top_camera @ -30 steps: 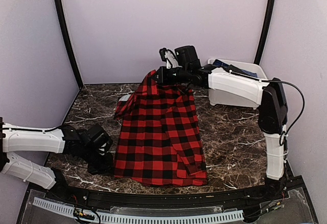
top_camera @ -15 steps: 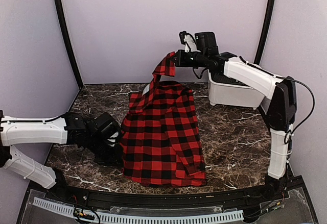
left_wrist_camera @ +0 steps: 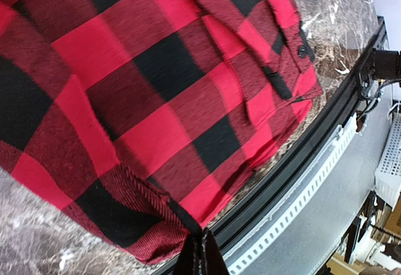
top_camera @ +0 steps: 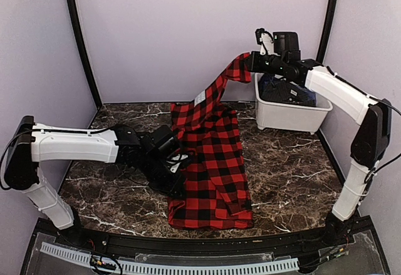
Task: Fold and stack the long sleeve shirts
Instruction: Fold the 1/3-folded shirt at the center of the board.
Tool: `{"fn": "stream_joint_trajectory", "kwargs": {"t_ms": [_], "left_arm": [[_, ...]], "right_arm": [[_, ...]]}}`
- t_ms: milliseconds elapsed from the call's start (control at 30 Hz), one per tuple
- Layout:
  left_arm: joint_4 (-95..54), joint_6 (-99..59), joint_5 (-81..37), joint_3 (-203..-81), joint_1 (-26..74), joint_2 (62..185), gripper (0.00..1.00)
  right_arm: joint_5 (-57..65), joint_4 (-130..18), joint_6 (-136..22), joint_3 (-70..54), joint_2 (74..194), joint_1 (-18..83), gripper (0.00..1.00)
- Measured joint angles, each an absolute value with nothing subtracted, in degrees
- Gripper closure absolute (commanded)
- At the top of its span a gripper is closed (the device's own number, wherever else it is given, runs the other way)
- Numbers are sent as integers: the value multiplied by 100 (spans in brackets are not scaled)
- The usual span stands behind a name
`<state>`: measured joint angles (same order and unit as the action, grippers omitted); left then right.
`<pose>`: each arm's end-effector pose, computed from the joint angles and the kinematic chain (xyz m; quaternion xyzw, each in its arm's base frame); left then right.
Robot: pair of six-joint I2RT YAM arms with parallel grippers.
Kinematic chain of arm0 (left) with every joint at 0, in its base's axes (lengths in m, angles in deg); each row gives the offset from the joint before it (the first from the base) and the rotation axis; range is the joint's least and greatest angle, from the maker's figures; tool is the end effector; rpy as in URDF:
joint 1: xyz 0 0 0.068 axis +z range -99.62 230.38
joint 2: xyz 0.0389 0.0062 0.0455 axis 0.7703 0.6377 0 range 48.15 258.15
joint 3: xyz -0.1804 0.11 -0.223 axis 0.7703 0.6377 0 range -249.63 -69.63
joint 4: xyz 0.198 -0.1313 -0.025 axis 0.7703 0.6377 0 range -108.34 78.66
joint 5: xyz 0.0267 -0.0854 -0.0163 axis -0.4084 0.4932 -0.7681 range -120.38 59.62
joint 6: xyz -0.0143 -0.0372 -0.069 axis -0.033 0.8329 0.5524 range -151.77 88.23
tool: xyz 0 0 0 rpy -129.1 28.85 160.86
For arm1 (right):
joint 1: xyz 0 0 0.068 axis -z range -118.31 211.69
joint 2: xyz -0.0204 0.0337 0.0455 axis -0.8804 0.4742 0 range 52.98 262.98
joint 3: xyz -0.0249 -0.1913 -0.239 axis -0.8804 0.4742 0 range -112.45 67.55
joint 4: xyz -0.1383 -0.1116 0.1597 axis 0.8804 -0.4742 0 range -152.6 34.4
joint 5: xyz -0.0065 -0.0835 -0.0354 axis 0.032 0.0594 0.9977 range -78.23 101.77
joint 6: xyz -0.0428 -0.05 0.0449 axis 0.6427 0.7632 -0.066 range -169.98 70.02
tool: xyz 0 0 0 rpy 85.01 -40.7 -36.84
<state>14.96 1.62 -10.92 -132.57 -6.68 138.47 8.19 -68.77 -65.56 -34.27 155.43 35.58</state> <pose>0.1512 -0.2754 0.2437 0.2374 0.9245 -0.2922 0.0597 0.3971 0.1995 0.4294 -0.0914 0.7814 0.2424 0.5677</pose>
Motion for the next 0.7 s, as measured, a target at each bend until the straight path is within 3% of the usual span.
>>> {"fn": "stream_joint_trajectory", "kwargs": {"t_ms": [700], "left_arm": [[1406, -481, -299, -14000, -838, 14905, 100]], "right_arm": [[1138, -6934, -6394, -2819, 14971, 3858, 100]]}}
